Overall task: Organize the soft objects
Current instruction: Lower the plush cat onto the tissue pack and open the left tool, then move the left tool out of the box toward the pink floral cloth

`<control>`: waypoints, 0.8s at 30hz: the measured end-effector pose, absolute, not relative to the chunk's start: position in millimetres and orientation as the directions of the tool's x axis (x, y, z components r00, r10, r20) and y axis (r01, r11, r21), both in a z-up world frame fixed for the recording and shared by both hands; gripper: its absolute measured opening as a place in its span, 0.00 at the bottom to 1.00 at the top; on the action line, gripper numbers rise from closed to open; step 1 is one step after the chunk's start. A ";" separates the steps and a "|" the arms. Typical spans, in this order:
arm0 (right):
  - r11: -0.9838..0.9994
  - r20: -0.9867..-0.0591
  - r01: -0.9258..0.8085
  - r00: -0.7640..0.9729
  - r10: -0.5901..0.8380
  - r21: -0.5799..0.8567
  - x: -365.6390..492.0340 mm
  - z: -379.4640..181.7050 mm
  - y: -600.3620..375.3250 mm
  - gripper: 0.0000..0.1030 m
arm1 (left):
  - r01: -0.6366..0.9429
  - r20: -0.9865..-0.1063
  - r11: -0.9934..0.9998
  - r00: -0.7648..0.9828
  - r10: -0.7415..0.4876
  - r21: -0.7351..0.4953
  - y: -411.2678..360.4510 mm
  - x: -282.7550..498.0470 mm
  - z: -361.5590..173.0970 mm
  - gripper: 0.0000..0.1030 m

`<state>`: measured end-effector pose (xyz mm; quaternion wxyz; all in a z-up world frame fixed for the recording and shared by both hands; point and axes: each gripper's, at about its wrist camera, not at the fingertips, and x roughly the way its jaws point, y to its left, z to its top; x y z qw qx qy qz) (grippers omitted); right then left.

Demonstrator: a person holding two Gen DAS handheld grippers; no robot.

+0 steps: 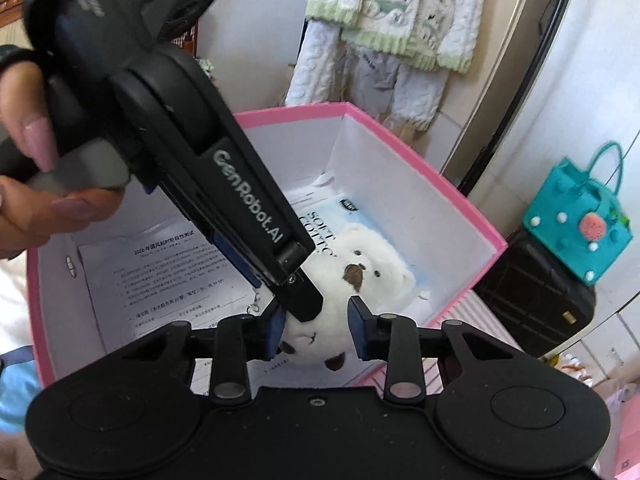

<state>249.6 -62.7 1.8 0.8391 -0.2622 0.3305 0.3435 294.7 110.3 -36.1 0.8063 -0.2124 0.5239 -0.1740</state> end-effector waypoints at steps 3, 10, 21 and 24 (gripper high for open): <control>0.639 -0.712 -0.741 0.561 0.422 -0.205 238.7 7.9 -73.2 0.37 | 0.052 -0.774 0.849 0.383 -0.503 -0.526 106.3 295.8 -38.1 0.38; 0.668 -0.678 -0.730 0.564 0.471 -0.143 220.8 20.4 -92.5 0.38 | 0.056 -0.760 0.827 0.362 -0.539 -0.560 96.8 294.6 -41.3 0.33; 0.682 -0.669 -0.730 0.532 0.519 -0.051 211.1 31.1 -101.7 0.41 | 0.174 -0.806 0.924 0.453 -0.381 -0.339 84.5 248.5 -1.4 0.53; 0.678 -0.661 -0.732 0.541 0.521 -0.065 202.1 33.9 -103.2 0.41 | 0.180 -0.799 0.936 0.487 -0.353 -0.304 86.7 233.9 8.8 0.55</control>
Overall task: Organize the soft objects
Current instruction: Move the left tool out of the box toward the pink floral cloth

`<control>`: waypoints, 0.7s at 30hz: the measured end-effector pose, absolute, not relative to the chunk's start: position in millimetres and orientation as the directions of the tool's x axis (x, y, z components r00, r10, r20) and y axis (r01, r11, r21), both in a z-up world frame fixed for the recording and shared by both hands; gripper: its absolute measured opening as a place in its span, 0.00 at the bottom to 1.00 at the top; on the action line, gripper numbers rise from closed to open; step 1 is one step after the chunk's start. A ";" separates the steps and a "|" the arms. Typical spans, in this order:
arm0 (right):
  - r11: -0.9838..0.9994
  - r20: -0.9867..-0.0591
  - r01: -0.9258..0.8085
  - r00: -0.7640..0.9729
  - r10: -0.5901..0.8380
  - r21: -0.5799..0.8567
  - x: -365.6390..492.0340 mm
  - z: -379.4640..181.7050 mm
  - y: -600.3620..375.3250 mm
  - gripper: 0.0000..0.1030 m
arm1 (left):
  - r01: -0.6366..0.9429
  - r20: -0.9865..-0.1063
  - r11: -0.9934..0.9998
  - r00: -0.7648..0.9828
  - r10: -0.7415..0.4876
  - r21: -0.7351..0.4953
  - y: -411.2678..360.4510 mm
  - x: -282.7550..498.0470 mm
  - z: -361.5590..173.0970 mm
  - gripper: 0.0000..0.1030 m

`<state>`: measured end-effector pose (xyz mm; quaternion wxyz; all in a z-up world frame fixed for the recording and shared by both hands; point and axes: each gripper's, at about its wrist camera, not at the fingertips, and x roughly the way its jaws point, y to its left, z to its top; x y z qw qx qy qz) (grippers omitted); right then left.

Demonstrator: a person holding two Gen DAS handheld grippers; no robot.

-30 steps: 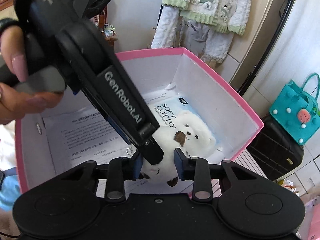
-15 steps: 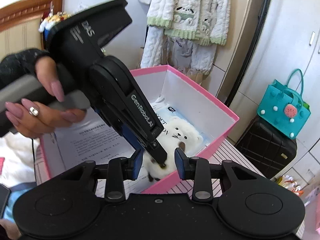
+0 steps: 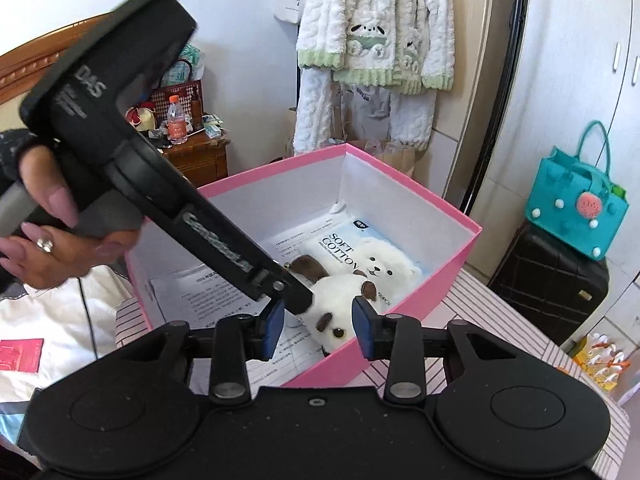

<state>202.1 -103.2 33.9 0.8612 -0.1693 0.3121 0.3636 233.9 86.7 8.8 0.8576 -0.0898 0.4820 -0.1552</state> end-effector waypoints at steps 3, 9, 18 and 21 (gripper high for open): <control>0.679 -0.654 -0.731 0.545 0.524 -0.064 192.9 39.0 -107.7 0.43 | 0.187 -0.798 0.944 0.505 -0.329 -0.271 87.8 218.9 16.6 0.58; 0.703 -0.647 -0.707 0.571 0.504 -0.077 175.5 54.7 -119.6 0.51 | 0.220 -0.781 0.948 0.540 -0.315 -0.231 85.0 185.0 31.9 0.62; 0.704 -0.620 -0.710 0.565 0.545 -0.029 143.2 84.1 -142.8 0.60 | 0.233 -0.743 0.957 0.608 -0.280 -0.171 84.1 134.7 69.0 0.70; 0.704 -0.608 -0.710 0.570 0.552 -0.026 132.6 89.6 -149.1 0.61 | 0.256 -0.730 0.957 0.627 -0.271 -0.136 78.4 116.3 78.4 0.74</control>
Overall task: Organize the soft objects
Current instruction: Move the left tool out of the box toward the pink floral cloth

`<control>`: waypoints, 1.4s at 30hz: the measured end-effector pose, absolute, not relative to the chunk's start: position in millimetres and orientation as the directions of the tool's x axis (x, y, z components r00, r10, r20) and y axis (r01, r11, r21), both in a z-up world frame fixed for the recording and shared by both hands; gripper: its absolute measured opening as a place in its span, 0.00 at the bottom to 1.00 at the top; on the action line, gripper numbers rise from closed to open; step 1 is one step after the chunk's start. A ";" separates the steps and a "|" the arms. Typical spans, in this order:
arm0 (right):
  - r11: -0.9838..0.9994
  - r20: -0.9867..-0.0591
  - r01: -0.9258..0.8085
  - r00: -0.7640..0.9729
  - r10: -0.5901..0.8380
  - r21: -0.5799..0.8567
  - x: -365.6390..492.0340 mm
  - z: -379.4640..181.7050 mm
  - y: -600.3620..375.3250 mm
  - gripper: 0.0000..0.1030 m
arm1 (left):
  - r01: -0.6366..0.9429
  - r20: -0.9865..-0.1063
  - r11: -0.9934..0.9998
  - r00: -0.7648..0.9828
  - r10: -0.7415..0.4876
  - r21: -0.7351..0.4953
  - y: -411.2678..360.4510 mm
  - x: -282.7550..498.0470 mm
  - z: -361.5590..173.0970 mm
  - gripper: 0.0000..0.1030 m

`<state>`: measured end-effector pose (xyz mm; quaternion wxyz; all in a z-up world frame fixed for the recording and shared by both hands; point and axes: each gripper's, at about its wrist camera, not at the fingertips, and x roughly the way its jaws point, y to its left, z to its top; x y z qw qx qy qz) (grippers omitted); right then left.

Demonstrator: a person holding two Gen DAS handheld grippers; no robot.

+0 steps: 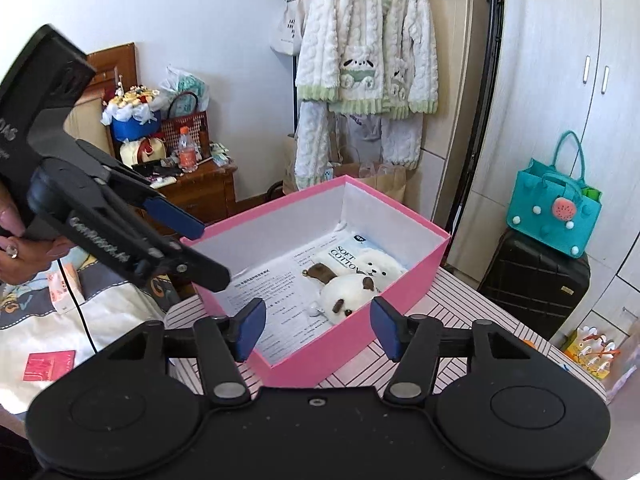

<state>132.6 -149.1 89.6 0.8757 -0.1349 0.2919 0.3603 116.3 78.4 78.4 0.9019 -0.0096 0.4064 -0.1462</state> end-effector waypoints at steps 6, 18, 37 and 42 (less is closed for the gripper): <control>0.713 -0.599 -0.700 0.581 0.551 -0.024 117.0 92.9 -163.4 0.69 | 0.306 -0.728 0.943 0.617 -0.299 -0.128 68.6 89.0 82.5 0.78; 0.736 -0.594 -0.676 0.606 0.529 -0.035 78.9 92.4 -193.4 0.73 | 0.403 -0.720 0.911 0.607 -0.338 -0.087 35.2 55.1 85.6 0.83; 0.855 -0.571 -0.516 0.718 0.398 -0.053 24.0 62.1 -284.9 0.82 | 0.503 -0.697 0.852 0.561 -0.447 -0.142 -17.4 46.9 57.9 0.85; 0.860 -0.573 -0.508 0.719 0.394 -0.045 26.7 44.7 -306.8 0.83 | 0.530 -0.655 0.835 0.580 -0.484 -0.147 -36.7 49.5 43.9 0.87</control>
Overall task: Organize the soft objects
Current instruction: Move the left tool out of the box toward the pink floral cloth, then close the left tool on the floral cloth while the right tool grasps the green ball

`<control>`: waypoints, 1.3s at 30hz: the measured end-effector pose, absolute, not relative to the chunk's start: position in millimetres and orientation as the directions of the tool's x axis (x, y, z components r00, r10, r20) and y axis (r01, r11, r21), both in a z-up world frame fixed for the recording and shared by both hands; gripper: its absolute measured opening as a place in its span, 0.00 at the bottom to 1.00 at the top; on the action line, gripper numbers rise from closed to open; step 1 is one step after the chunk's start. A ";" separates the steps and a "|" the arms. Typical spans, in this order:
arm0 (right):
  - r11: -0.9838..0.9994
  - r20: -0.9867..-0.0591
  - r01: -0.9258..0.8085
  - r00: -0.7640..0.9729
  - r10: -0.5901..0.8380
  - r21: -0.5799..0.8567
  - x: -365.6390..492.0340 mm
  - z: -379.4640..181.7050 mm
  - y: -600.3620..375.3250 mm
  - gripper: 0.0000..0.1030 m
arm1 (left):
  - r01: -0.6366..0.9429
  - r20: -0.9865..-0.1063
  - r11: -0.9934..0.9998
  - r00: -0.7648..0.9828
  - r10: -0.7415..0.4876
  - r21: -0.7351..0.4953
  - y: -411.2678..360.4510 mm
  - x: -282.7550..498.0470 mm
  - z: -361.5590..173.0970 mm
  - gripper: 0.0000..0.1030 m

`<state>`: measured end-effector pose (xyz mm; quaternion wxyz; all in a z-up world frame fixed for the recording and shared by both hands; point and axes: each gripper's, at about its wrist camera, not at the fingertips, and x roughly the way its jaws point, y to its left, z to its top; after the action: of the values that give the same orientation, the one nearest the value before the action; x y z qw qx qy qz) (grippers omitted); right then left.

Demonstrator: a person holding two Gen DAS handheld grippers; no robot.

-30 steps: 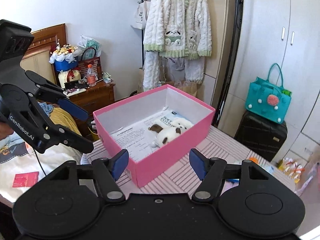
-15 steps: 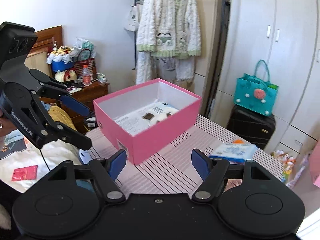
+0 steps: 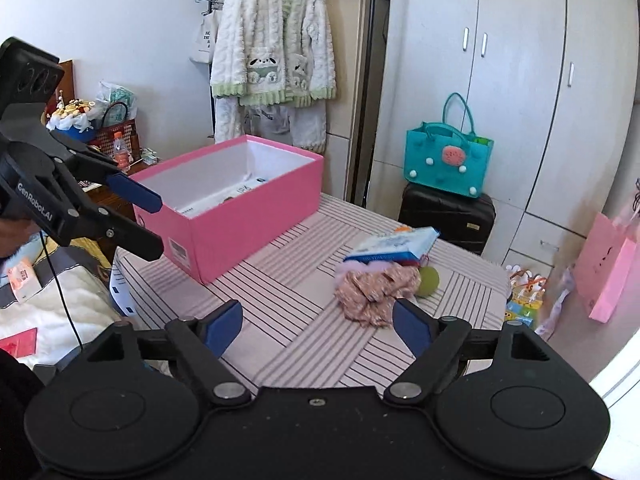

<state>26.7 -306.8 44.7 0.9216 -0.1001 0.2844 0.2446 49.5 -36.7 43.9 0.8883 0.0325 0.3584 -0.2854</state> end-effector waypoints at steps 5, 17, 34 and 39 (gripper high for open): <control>0.868 -0.569 -0.497 0.711 0.412 0.008 47.7 27.0 -326.0 0.84 | 0.531 -0.639 0.836 0.597 -0.484 -0.137 -58.0 56.1 28.2 0.87; 0.928 -0.448 -0.361 0.848 0.283 -0.097 87.3 -16.8 -358.2 0.84 | 0.535 -0.626 0.809 0.550 -0.553 -0.244 -111.9 104.7 -16.9 0.89; 0.928 -0.485 -0.368 0.801 0.352 0.065 149.7 -49.8 -389.3 0.91 | 0.459 -0.544 0.880 0.710 -0.446 -0.123 -162.8 144.5 -53.1 0.82; 0.931 -0.493 -0.320 0.790 0.365 0.177 164.9 -56.6 -410.2 0.91 | 0.491 -0.532 0.868 0.715 -0.453 -0.079 -180.1 146.8 -56.9 0.82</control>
<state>164.9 -410.2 -56.6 0.9450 0.0420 0.2690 0.1810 146.8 -180.1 -56.9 0.9254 0.0340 0.2783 -0.2550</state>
